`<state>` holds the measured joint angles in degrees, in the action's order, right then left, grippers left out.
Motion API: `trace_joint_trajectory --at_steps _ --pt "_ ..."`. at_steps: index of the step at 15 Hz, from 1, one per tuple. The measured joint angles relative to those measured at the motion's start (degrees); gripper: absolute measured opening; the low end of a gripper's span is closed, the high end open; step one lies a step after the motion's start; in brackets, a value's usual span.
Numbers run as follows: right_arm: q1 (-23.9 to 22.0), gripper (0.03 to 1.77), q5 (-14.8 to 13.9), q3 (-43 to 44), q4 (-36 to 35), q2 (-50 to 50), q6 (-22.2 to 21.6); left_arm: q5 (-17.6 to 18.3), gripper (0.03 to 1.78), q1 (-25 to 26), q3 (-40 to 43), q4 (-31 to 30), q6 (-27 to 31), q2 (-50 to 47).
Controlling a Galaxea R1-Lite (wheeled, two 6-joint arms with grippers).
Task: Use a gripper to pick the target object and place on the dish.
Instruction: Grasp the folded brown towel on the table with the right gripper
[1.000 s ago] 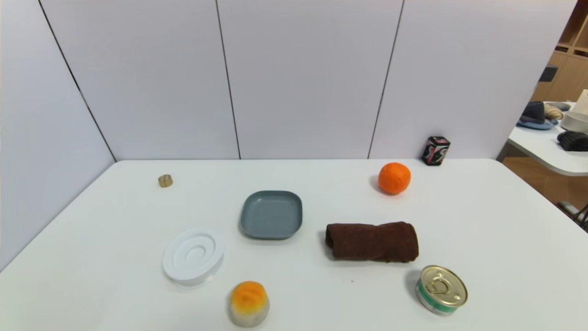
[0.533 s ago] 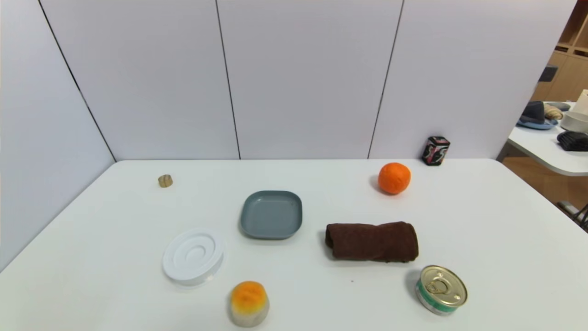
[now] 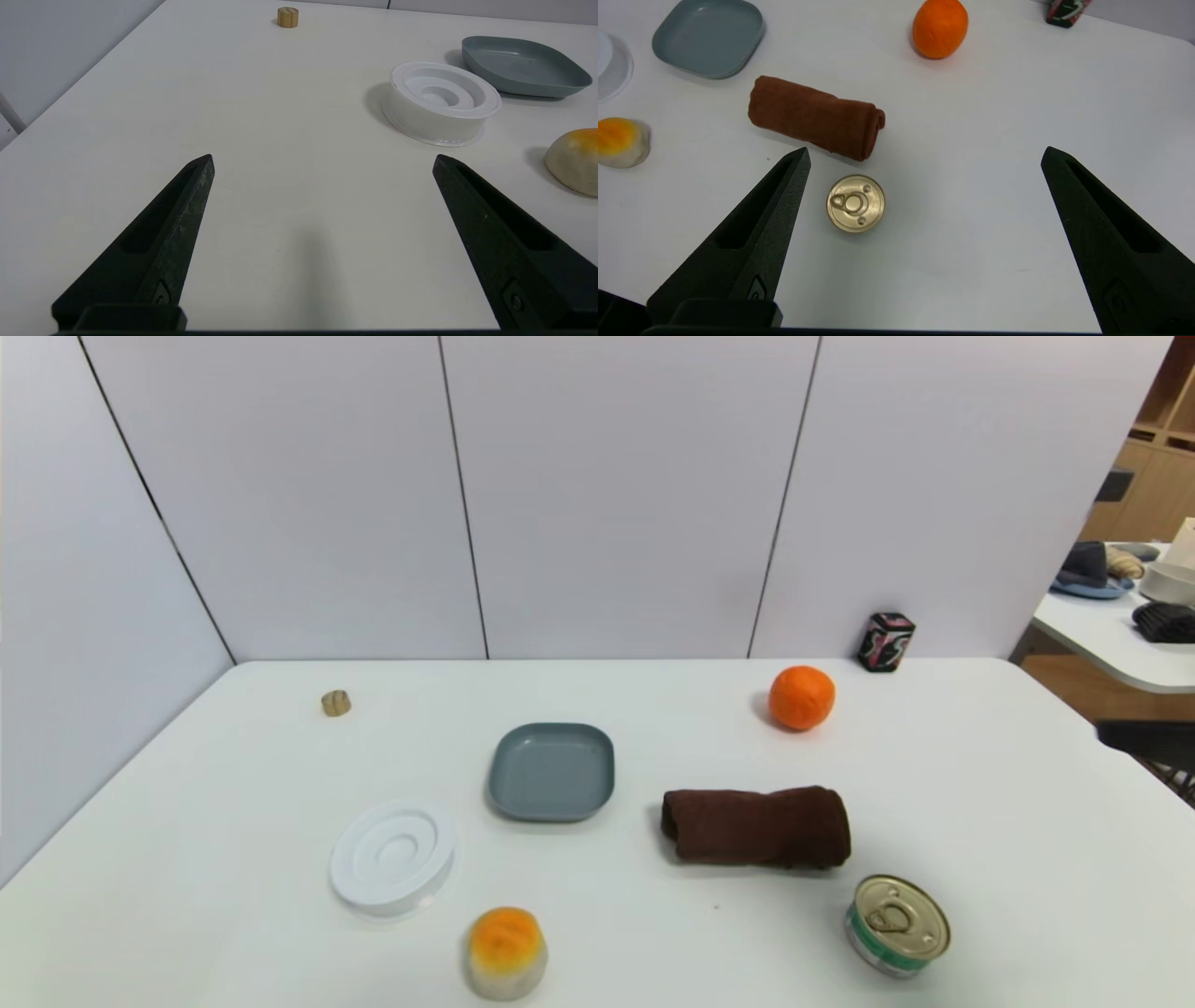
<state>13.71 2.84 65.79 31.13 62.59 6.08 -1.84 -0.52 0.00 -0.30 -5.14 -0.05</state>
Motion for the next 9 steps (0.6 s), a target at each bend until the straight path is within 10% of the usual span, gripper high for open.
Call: trace_joint_trajectory --at_steps 9 --pt "6.5 1.71 14.8 26.8 19.5 35.2 31.6 0.0 1.69 0.0 0.0 0.0 0.0 0.0"
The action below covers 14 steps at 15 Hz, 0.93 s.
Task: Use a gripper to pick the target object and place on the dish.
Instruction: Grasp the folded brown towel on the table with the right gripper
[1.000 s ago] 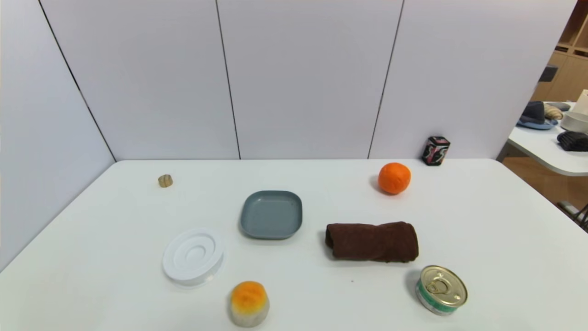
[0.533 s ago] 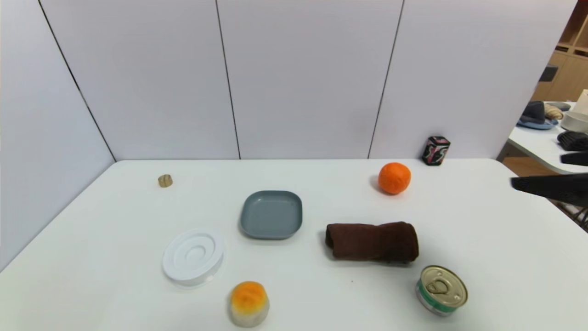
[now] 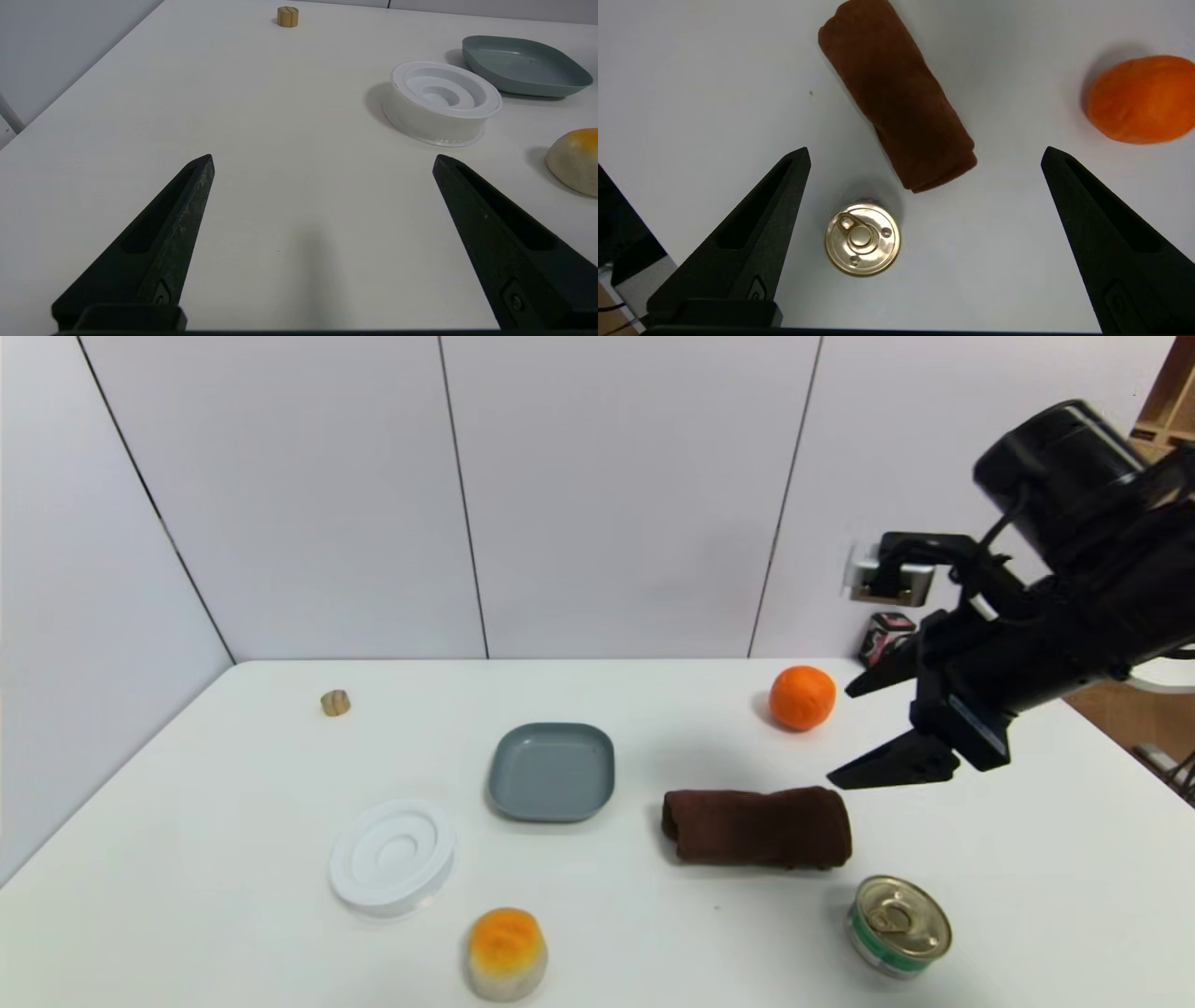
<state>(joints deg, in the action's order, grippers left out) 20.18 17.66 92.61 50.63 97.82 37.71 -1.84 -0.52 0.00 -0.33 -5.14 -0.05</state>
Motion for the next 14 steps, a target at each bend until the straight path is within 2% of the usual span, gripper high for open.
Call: trace_joint_trajectory --at_steps 5,11,14 --pt "3.4 1.71 1.9 2.9 0.4 10.0 3.4 0.0 1.69 0.0 0.0 0.0 0.0 0.0" --pt "4.3 1.71 1.6 1.4 0.3 15.5 10.9 0.0 1.69 0.0 0.0 0.0 0.0 0.0" --pt "4.2 1.71 0.5 1.0 0.1 16.8 13.0 0.0 1.69 0.0 0.0 0.0 0.0 0.0"
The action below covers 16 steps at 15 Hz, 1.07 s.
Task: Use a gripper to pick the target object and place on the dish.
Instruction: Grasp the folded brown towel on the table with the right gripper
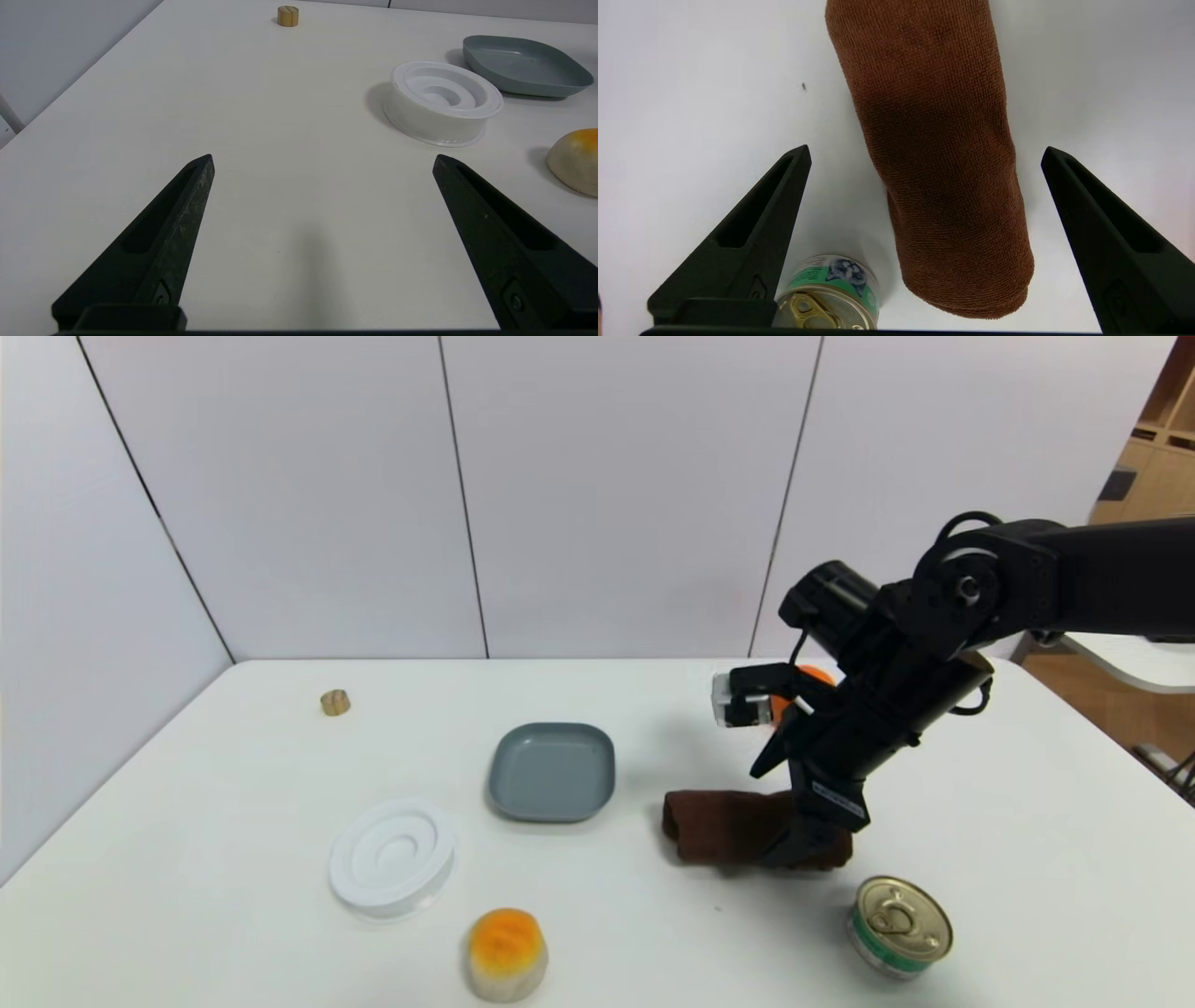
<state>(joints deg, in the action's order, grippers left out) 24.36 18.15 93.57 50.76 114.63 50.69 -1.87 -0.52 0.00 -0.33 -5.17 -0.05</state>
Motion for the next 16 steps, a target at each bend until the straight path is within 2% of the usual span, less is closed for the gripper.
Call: trace_joint_trajectory --at_steps 8,16 --pt "-0.5 1.71 -3.1 -0.1 0.0 2.5 4.2 0.0 1.69 0.0 0.0 0.0 0.0 0.0" --pt "-0.7 1.71 -3.2 -0.1 -0.4 3.9 6.2 0.0 1.69 0.0 0.0 0.0 0.0 0.0"
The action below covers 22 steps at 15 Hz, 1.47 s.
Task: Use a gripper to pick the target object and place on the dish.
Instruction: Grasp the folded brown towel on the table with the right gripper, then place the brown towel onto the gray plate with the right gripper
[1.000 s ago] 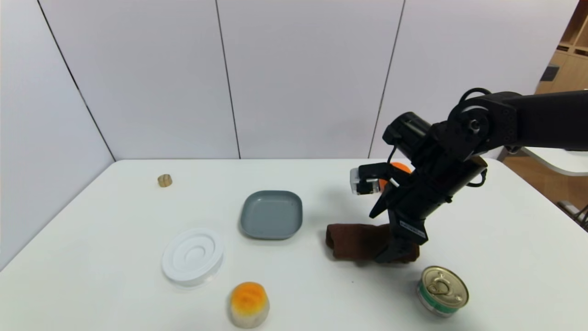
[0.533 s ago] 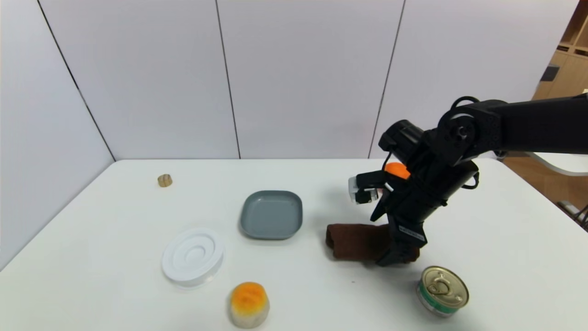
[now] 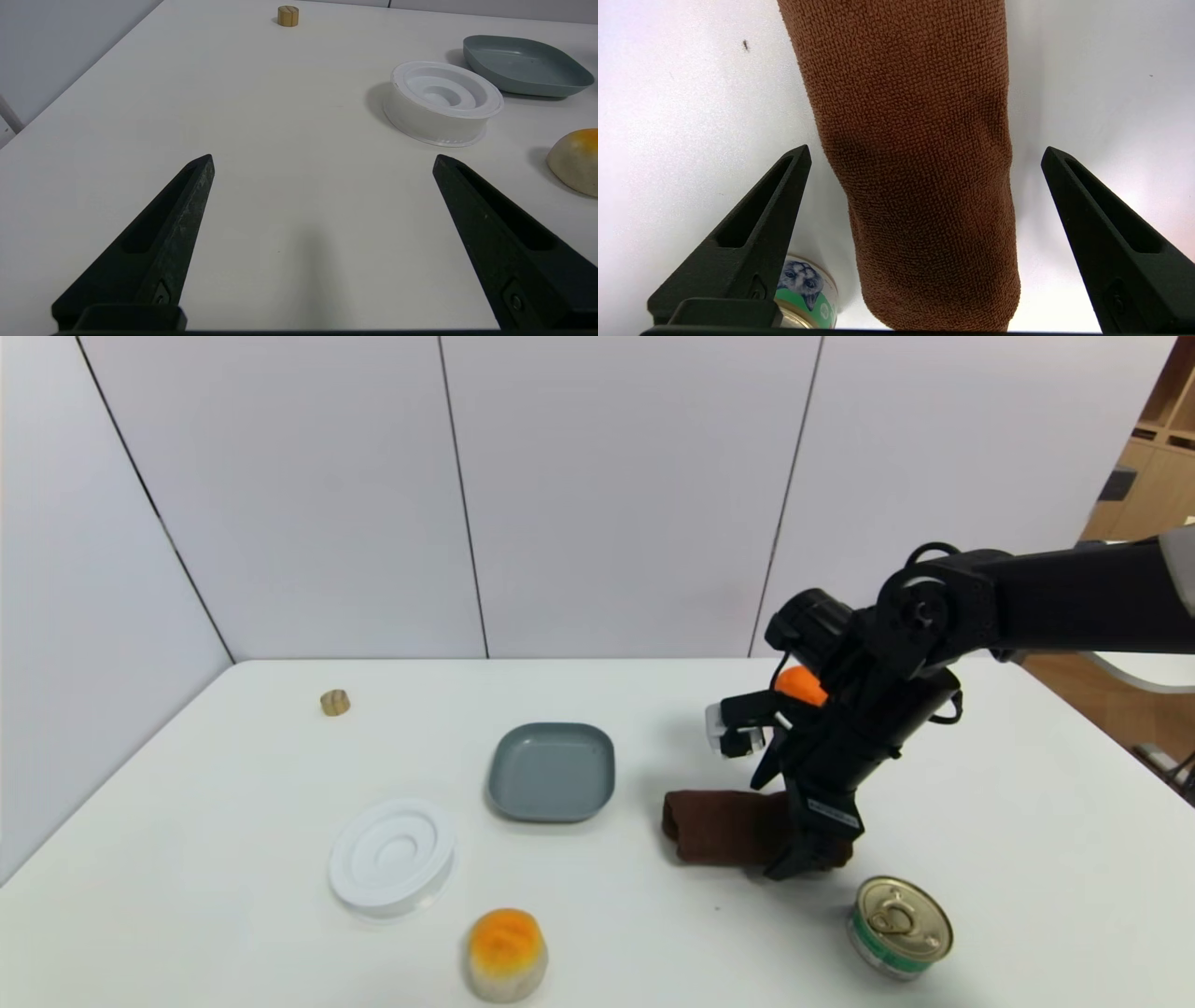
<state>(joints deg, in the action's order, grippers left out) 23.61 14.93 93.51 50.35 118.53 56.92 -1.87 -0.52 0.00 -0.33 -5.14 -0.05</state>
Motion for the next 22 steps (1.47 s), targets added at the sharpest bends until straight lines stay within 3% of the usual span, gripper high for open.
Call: trace_joint_trajectory --at_steps 2,3,6,10,11,17,22 --pt "0.0 1.71 0.0 -0.2 0.0 0.2 0.3 0.0 1.69 0.0 0.0 0.0 0.0 0.0" --pt "-0.1 1.60 0.0 -0.2 0.0 0.2 0.4 0.0 1.69 0.0 0.0 0.0 0.0 0.0" --pt "-0.1 1.12 -0.1 -0.3 0.1 0.2 0.4 0.0 1.69 0.0 0.0 0.0 0.0 0.0" --pt "-0.1 0.64 0.0 -0.5 0.1 0.1 0.7 0.0 1.69 0.0 0.0 0.0 0.0 0.0" --pt "-0.1 0.27 0.0 -0.8 0.0 0.0 1.0 0.0 1.69 0.0 0.0 0.0 0.0 0.0" --pt "0.8 0.27 0.1 -0.2 0.3 -1.2 0.9 0.0 1.69 0.0 0.0 0.0 0.0 0.0" --pt "2.6 0.27 0.6 7.6 0.3 -2.0 -1.5 0.0 1.69 0.0 0.0 0.0 0.0 0.0"
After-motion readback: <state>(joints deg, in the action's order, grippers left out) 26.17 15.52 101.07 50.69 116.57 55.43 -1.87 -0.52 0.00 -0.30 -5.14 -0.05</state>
